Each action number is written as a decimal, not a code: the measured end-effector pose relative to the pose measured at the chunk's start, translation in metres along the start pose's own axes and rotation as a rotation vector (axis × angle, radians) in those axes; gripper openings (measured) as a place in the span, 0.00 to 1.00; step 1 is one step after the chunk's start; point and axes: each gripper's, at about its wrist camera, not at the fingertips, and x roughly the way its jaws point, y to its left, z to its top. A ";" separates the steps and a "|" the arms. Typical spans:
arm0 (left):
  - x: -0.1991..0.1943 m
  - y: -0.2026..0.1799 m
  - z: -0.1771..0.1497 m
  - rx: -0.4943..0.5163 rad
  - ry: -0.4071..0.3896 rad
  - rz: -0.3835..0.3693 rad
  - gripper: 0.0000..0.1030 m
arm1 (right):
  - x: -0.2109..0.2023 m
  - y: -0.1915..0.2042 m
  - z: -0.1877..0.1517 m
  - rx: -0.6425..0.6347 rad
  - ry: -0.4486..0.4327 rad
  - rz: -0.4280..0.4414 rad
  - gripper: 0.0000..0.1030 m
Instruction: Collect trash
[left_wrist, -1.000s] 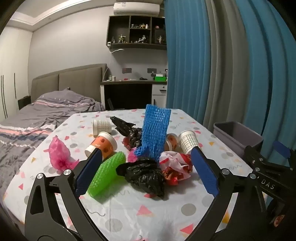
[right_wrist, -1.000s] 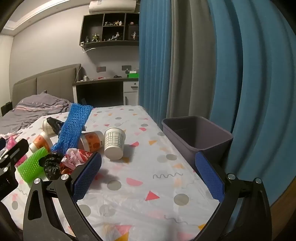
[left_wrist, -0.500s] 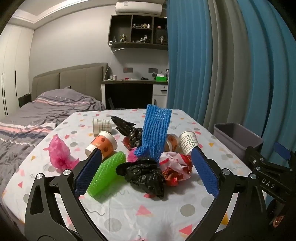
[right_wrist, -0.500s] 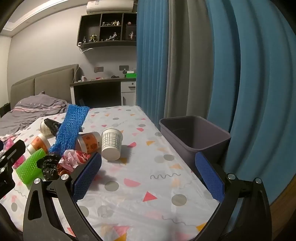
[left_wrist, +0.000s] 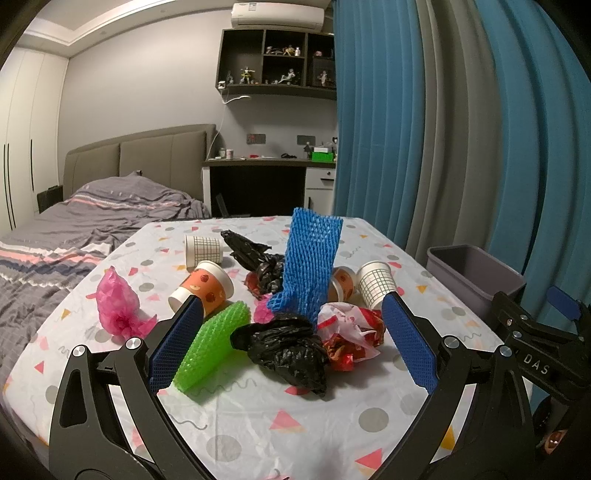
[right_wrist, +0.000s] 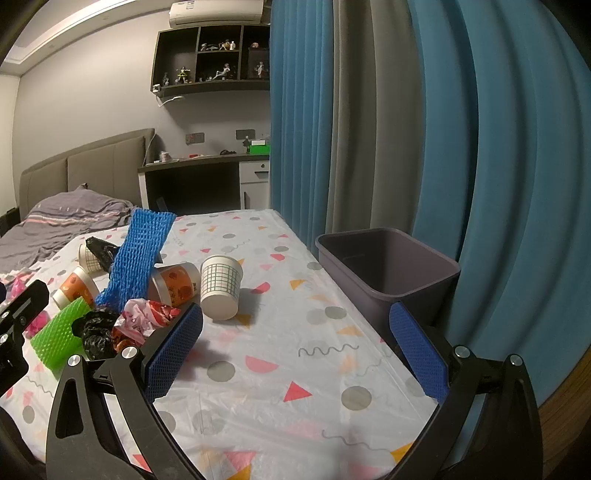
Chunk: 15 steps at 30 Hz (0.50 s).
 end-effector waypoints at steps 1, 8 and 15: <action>0.000 0.000 0.000 0.000 0.001 0.002 0.93 | 0.000 0.000 0.000 0.000 -0.001 -0.001 0.95; 0.000 -0.002 0.000 -0.002 0.002 0.002 0.93 | 0.001 0.000 -0.001 0.004 -0.003 -0.008 0.95; 0.001 -0.002 -0.002 -0.007 0.003 0.004 0.93 | 0.001 0.000 -0.001 0.006 -0.004 -0.008 0.95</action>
